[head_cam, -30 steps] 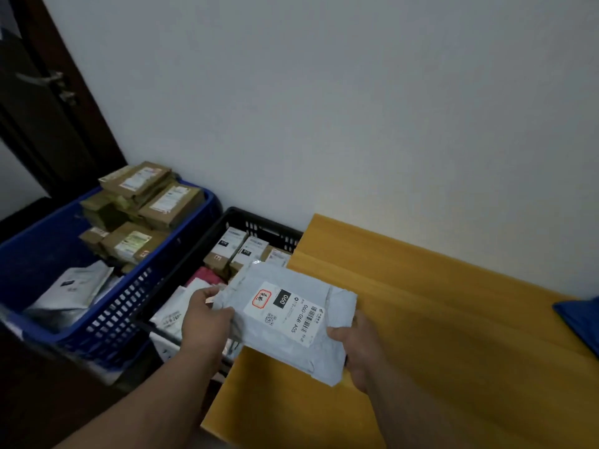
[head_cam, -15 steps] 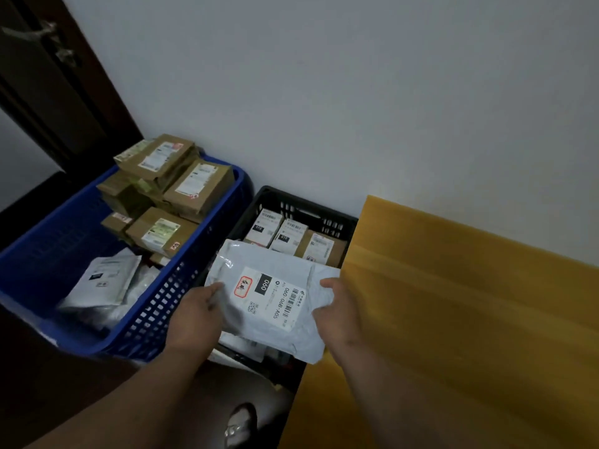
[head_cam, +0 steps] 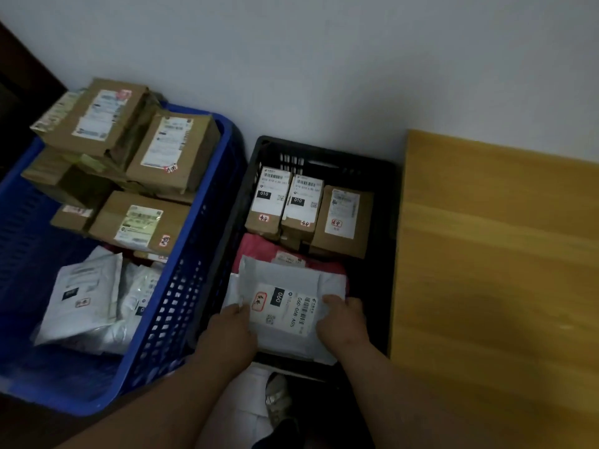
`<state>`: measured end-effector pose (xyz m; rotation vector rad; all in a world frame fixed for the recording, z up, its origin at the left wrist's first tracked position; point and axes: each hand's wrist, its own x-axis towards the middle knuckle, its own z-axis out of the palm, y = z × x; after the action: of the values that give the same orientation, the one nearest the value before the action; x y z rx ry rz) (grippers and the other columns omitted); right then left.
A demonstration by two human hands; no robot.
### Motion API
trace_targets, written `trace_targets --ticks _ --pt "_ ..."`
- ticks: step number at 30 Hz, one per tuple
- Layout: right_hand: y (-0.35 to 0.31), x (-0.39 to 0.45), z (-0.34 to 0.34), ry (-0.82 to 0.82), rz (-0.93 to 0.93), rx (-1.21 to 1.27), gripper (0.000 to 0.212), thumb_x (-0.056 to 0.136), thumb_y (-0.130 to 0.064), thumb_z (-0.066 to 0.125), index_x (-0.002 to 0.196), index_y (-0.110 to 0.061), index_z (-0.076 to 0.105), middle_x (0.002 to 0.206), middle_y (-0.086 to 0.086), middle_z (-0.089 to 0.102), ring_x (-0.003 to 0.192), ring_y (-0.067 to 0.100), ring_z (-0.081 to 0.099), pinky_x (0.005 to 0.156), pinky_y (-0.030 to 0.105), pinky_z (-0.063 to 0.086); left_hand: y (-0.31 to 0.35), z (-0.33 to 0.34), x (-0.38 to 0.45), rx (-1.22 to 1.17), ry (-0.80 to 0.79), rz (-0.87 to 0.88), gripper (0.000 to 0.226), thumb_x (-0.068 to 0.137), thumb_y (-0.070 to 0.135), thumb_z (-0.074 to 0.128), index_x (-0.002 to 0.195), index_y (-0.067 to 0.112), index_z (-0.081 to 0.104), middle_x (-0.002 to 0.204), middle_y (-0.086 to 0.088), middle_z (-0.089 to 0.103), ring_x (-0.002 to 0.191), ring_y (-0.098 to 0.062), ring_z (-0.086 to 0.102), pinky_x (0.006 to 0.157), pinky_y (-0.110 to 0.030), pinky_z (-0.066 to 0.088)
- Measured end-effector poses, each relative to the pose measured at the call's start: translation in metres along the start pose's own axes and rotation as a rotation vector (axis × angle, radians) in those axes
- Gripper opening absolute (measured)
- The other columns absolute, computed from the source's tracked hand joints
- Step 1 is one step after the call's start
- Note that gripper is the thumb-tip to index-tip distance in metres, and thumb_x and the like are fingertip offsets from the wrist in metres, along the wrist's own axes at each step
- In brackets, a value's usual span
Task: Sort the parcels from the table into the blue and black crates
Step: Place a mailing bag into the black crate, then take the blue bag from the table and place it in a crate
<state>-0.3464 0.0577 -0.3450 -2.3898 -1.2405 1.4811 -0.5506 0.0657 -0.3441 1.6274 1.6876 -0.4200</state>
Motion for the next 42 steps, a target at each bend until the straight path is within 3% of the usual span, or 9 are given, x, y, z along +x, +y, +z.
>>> trace_targets --ticks 4,9,13,17,20,25,31,35,42 --pt "0.007 -0.002 0.014 -0.283 0.115 -0.191 0.054 0.091 -0.023 0.048 0.144 -0.017 0.041 0.149 0.015 0.030 0.131 0.033 0.041 0.108 0.029 0.036 -0.005 0.011 0.002 0.072 -0.131 -0.045 0.051 0.097 0.031 0.041 0.146 0.015 0.036 0.157 -0.005 0.020 0.133 -0.028 0.035 0.112 -0.039 0.034" --pt "0.001 -0.013 0.004 -0.386 0.049 -0.151 0.049 0.095 -0.021 0.050 0.143 -0.011 0.045 0.150 0.012 0.041 0.134 0.026 0.043 0.105 0.023 0.036 0.011 -0.007 -0.005 0.172 -0.046 -0.141 0.069 0.091 0.041 0.047 0.152 0.030 0.017 0.159 -0.003 -0.024 0.145 -0.033 -0.003 0.116 -0.051 0.019" --pt "-0.008 -0.031 -0.024 -0.278 -0.055 0.022 0.051 0.092 -0.022 0.058 0.141 -0.012 0.048 0.145 0.011 0.047 0.129 0.024 0.048 0.101 0.025 0.042 0.047 -0.015 -0.023 0.120 0.124 -0.104 0.064 0.091 0.045 0.049 0.150 0.035 0.026 0.161 0.001 -0.017 0.147 -0.030 -0.006 0.117 -0.050 0.015" --pt "0.004 -0.061 -0.077 -0.110 -0.231 0.147 0.033 0.096 -0.024 0.054 0.127 -0.017 0.060 0.129 0.006 0.058 0.105 0.017 0.057 0.077 0.021 0.042 0.112 -0.012 -0.051 0.044 0.254 -0.007 0.058 0.093 0.044 0.050 0.148 0.033 0.034 0.163 -0.001 0.001 0.147 -0.027 0.004 0.115 -0.045 0.021" --pt "0.041 -0.092 -0.133 -0.002 -0.288 0.264 0.027 0.097 -0.022 0.053 0.123 -0.017 0.061 0.127 0.003 0.058 0.104 0.015 0.054 0.084 0.023 0.044 0.175 -0.002 -0.077 -0.023 0.329 0.087 0.050 0.094 0.041 0.050 0.143 0.031 0.042 0.160 -0.003 0.016 0.145 -0.028 0.014 0.113 -0.043 0.026" --pt "0.154 -0.150 -0.234 0.176 -0.210 0.331 0.026 0.097 -0.019 0.053 0.121 -0.013 0.062 0.125 0.004 0.059 0.114 0.021 0.055 0.099 0.035 0.046 0.296 0.037 -0.130 -0.055 0.348 0.215 0.048 0.095 0.041 0.051 0.141 0.029 0.044 0.158 -0.003 0.022 0.144 -0.029 0.018 0.112 -0.042 0.027" --pt "0.289 -0.205 -0.325 0.346 -0.058 0.450 0.017 0.098 -0.017 0.048 0.110 -0.016 0.061 0.110 0.003 0.057 0.103 0.025 0.057 0.082 0.040 0.049 0.426 0.091 -0.186 -0.064 0.320 0.412 0.045 0.096 0.039 0.053 0.139 0.026 0.048 0.157 -0.006 0.024 0.145 -0.028 0.018 0.112 -0.040 0.027" --pt "0.336 -0.219 -0.356 0.395 -0.014 0.526 0.013 0.099 -0.018 0.049 0.106 -0.019 0.059 0.106 0.001 0.057 0.102 0.024 0.058 0.091 0.046 0.051 0.482 0.108 -0.197 -0.048 0.312 0.481 0.044 0.096 0.039 0.052 0.138 0.025 0.049 0.157 -0.006 0.025 0.141 -0.030 0.028 0.112 -0.041 0.029" --pt "0.393 -0.221 -0.403 0.466 0.079 0.613 0.016 0.099 -0.021 0.049 0.112 -0.020 0.058 0.109 0.001 0.057 0.099 0.021 0.057 0.080 0.037 0.049 0.561 0.134 -0.176 -0.020 0.279 0.583 0.044 0.096 0.040 0.051 0.137 0.023 0.051 0.154 -0.007 0.032 0.144 -0.027 0.024 0.114 -0.040 0.028"
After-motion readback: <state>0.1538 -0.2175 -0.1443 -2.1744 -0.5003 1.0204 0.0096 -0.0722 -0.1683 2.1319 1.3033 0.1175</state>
